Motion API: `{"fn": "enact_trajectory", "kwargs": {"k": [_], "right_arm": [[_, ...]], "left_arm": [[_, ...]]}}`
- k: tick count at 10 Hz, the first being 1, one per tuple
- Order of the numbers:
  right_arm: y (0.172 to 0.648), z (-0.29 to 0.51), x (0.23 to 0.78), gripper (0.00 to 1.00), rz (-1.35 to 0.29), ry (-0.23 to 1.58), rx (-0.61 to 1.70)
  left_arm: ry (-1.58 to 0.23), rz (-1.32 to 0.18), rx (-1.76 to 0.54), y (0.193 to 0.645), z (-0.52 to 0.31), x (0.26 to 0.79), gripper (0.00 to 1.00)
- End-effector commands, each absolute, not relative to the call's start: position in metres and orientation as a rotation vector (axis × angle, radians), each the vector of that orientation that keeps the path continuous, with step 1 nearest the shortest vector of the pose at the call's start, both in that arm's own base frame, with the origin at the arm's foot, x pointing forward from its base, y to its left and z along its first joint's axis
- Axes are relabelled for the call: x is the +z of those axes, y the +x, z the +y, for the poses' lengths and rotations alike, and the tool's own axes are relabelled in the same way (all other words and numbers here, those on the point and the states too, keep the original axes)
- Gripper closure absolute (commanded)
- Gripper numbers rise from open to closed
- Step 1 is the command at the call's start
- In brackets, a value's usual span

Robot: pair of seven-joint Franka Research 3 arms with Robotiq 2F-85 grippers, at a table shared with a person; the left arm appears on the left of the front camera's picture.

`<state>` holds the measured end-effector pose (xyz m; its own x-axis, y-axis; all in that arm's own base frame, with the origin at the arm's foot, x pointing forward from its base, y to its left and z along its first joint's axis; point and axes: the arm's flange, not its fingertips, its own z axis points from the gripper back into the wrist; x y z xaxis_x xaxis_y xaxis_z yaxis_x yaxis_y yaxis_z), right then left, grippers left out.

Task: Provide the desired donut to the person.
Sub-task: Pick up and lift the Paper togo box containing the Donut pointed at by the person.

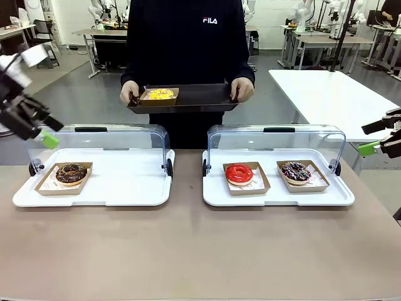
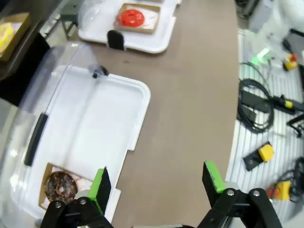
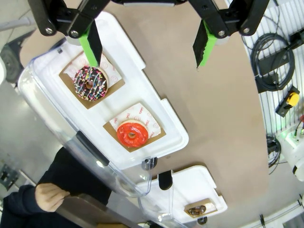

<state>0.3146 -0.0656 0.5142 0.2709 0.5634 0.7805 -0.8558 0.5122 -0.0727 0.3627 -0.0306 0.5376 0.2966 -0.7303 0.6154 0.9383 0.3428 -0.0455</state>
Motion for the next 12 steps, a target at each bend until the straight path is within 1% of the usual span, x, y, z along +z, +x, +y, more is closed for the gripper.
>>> {"fn": "enact_trajectory", "kwargs": {"k": [1, 2, 4, 8, 12], "right_arm": [[0.317, -0.066, 0.513, 0.0, -0.88, 0.427, 0.998], [0.317, -0.066, 0.513, 0.0, -0.88, 0.427, 0.998], [0.317, -0.066, 0.513, 0.0, -0.88, 0.427, 0.998], [0.317, -0.066, 0.513, 0.0, -0.88, 0.427, 0.998], [0.317, -0.066, 0.513, 0.0, -0.88, 0.427, 0.998]], "left_arm": [[-0.381, -0.726, -1.078, 0.322, -0.013, 0.521, 0.0], [-0.365, -0.788, -1.037, 0.306, 0.002, 0.514, 0.0], [-0.376, -0.843, -0.999, 0.304, 0.024, 0.504, 0.0], [-0.346, -0.842, -1.006, 0.32, 0.044, 0.511, 0.0], [-0.348, -0.781, -1.086, 0.339, 0.073, 0.521, 0.0]]}}
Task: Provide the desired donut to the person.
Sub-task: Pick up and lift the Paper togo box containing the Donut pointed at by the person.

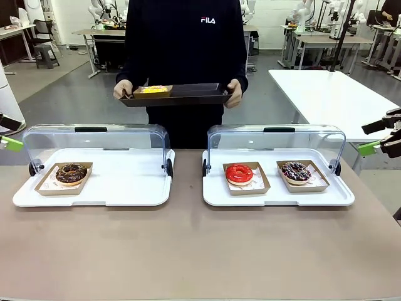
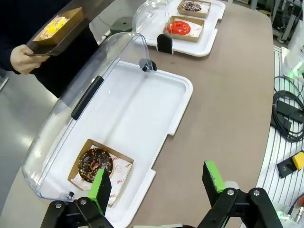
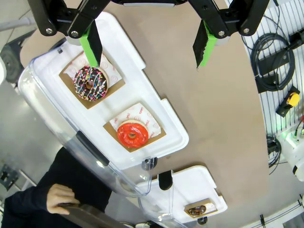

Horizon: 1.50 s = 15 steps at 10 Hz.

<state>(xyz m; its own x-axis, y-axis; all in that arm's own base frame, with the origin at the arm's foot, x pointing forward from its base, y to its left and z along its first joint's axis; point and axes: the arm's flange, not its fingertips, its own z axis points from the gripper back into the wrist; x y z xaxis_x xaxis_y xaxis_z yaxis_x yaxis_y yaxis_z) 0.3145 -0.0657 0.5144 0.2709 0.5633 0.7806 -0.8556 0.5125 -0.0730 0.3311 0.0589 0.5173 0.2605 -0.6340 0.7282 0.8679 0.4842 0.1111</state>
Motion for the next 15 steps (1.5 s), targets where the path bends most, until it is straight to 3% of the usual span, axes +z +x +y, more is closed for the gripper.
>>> {"fn": "enact_trajectory", "kwargs": {"k": [1, 15], "right_arm": [[0.3171, -0.0655, 0.513, 0.0, -0.88, 0.427, 0.998], [0.3171, -0.0655, 0.513, 0.0, -0.88, 0.427, 0.998]], "left_arm": [[-0.337, -0.772, -1.091, 0.339, 0.0797, 0.5231, 0.0], [-0.322, -0.928, -1.127, 0.3452, 0.0789, 0.5301, 0.0]]}}
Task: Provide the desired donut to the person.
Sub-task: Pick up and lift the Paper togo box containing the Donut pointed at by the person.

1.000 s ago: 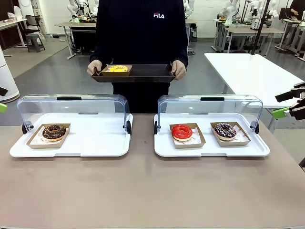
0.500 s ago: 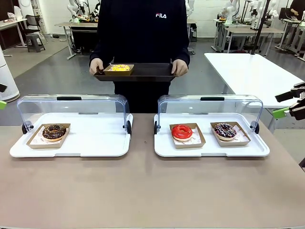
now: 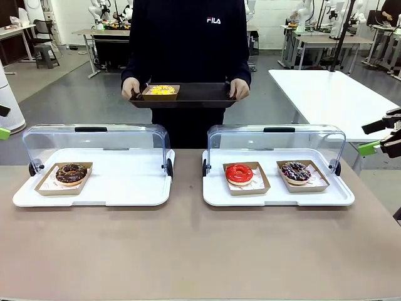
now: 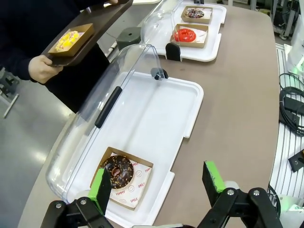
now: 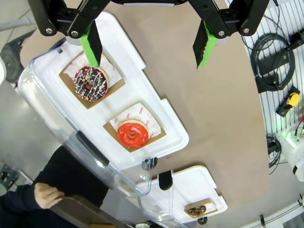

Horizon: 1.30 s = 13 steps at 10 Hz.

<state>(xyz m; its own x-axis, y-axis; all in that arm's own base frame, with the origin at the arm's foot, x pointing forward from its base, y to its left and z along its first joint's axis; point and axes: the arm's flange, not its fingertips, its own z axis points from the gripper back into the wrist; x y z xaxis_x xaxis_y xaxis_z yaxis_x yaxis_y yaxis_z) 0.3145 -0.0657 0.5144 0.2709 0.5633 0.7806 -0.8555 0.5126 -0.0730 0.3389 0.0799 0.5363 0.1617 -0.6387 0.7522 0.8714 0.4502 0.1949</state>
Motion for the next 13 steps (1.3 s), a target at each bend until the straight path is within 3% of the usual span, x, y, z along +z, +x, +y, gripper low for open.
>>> {"fn": "enact_trajectory", "kwargs": {"k": [1, 13], "right_arm": [[0.317, -0.066, 0.513, 0.0, -0.88, 0.427, 0.998], [0.317, -0.066, 0.513, 0.0, -0.88, 0.427, 0.998]], "left_arm": [[-0.36, -0.903, -1.173, 0.35, 0.071, 0.53, 0.0], [-0.313, -0.888, -1.103, 0.339, 0.08, 0.536, 0.0]]}}
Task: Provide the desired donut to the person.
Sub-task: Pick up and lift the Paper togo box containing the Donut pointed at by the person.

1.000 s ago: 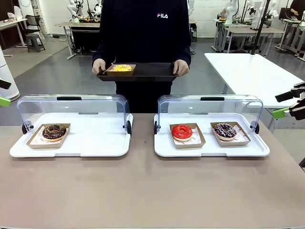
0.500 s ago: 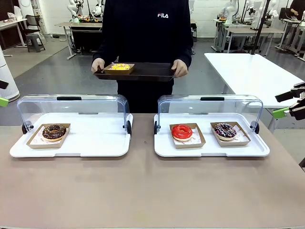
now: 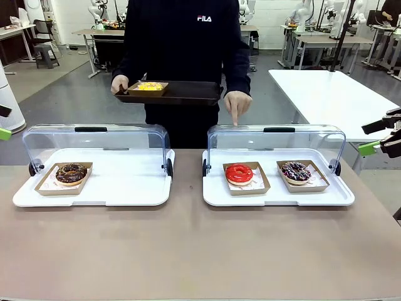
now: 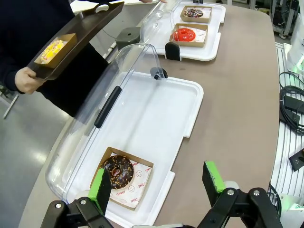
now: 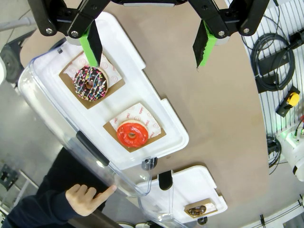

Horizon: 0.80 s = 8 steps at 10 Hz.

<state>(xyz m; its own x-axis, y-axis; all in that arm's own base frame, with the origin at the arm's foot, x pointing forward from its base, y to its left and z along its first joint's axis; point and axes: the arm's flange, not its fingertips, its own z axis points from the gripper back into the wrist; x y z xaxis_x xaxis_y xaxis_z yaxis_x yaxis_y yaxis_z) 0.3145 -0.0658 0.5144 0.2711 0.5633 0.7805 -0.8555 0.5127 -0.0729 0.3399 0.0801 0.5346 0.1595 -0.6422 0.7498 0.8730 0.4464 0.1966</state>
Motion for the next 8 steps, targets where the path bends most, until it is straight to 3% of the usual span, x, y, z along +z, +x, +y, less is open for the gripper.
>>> {"fn": "enact_trajectory", "kwargs": {"k": [1, 8], "right_arm": [[0.3171, -0.0655, 0.513, 0.0, -0.88, 0.427, 0.998], [0.3171, -0.0655, 0.513, 0.0, -0.88, 0.427, 0.998]], "left_arm": [[-0.313, -0.888, -1.103, 0.3389, 0.0799, 0.5363, 0.0], [-0.313, -0.888, -1.103, 0.3389, 0.0799, 0.5363, 0.0]]}}
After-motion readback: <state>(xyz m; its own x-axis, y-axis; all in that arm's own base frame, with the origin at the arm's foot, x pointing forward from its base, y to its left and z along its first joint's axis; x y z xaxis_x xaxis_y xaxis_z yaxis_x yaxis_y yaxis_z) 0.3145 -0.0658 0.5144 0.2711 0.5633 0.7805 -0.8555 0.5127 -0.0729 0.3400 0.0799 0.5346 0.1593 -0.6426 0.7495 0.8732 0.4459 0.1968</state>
